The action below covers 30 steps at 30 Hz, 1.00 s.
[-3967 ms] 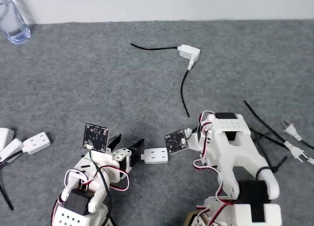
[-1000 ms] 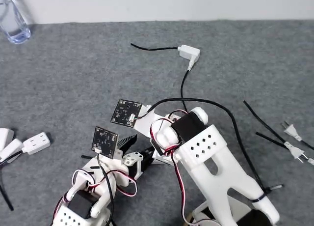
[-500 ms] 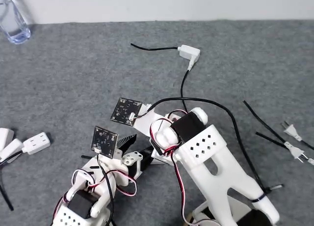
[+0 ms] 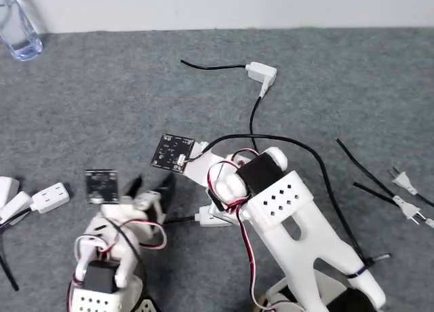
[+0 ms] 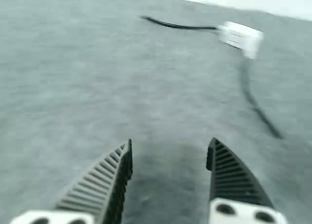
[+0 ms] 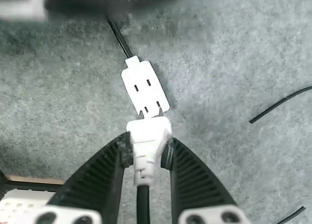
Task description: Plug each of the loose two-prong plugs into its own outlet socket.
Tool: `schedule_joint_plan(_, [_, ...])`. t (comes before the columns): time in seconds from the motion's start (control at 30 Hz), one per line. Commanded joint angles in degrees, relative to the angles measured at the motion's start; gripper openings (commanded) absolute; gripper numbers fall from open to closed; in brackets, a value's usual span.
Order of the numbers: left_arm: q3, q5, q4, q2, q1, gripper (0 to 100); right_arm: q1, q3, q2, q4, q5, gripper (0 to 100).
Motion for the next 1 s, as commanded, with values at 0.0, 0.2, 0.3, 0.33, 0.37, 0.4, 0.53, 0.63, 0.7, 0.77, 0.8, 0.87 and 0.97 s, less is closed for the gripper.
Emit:
schedule_joint_plan(0.0, [-0.5, -1.8, 4.7, -0.7, -7.6, 24, 0.7, -1.5, 0.0, -0.9, 2.9, 0.8])
schedule_joint_plan(0.2, [-0.5, -8.1, 11.6, -0.7, -10.6, 24, 0.7, -1.6, 5.6, -1.0, 5.0, 0.8])
schedule_joint_plan(0.3, [-0.5, -8.2, 11.9, -0.7, -10.4, 24, 0.8, -2.0, 11.9, -1.7, 6.2, 0.8])
schedule_joint_plan(0.33, [-0.5, -8.2, 11.9, -0.7, -10.3, 24, 1.2, -2.5, 14.3, -2.0, 6.8, 0.8])
schedule_joint_plan(0.37, [-0.5, -8.2, 11.9, -0.7, -10.3, 24, 1.8, -3.2, 16.2, -2.2, 7.7, 0.8])
schedule_joint_plan(0.4, [-0.5, -8.2, 12.0, -0.7, -10.3, 24, 2.4, -4.0, 17.9, -2.3, 8.6, 0.8])
schedule_joint_plan(0.53, [-0.5, -8.2, 12.0, -0.7, -10.3, 24, 5.0, -7.4, 22.6, -2.0, 11.5, 0.8])
schedule_joint_plan(0.63, [-0.5, -8.2, 12.0, -0.7, -10.3, 24, 6.8, -8.6, 24.1, -0.9, 14.5, 0.8])
schedule_joint_plan(0.7, [-0.5, -8.2, 12.0, -0.7, -10.2, 24, 7.1, -9.8, 24.5, 0.5, 15.9, 0.8])
schedule_joint_plan(0.77, [-0.5, -8.2, 11.9, -0.7, -10.2, 24, 7.1, -10.7, 24.5, 0.7, 15.9, 0.8])
schedule_joint_plan(0.8, [-0.5, -8.2, 11.9, -0.7, -10.2, 24, 6.8, -10.9, 24.6, 0.7, 15.9, 0.8])
schedule_joint_plan(0.87, [-0.5, -8.2, 11.9, -0.7, -10.2, 24, 6.5, -10.8, 24.6, 0.3, 15.9, 0.8])
schedule_joint_plan(0.97, [-0.5, -8.2, 11.9, -0.7, -10.2, 24, 6.5, -10.8, 24.7, 0.4, 15.9, 0.8])
